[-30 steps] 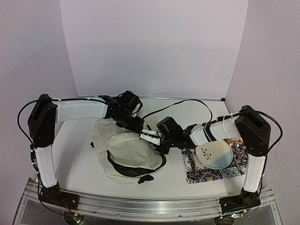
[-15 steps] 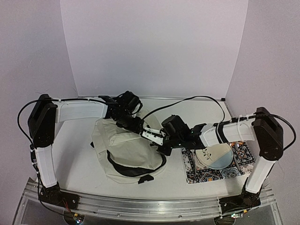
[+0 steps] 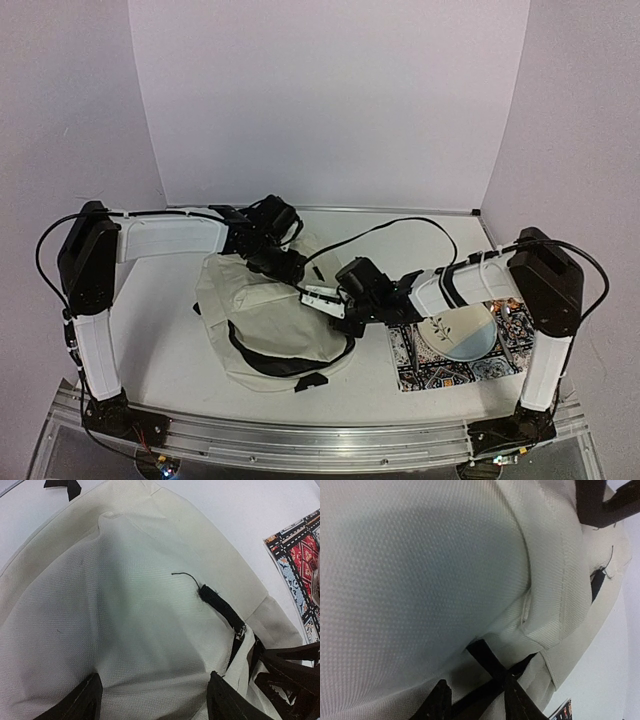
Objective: Pack the student bag
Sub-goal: Hold the student bag at the center of the board, then pick up the largest pocket of the bag from the student bag, then zip the student bag into the largest pocket of the bag.
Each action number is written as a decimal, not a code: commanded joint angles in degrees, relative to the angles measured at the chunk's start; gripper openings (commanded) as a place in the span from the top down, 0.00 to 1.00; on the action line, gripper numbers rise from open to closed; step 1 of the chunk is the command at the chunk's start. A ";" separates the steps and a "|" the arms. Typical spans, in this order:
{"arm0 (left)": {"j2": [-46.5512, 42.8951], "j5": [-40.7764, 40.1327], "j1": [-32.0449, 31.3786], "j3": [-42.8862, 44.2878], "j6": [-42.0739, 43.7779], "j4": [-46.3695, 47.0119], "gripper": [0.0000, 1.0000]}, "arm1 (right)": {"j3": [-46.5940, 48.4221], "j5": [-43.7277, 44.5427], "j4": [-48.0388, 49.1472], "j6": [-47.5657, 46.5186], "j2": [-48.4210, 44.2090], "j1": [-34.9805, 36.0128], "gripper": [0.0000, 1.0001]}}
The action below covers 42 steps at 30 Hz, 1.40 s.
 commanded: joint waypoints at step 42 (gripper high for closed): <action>4.96 -6.17 0.84 1.66 -5.11 -1.82 0.27 | -9.16 -12.28 -8.96 15.00 -17.44 5.62 1.00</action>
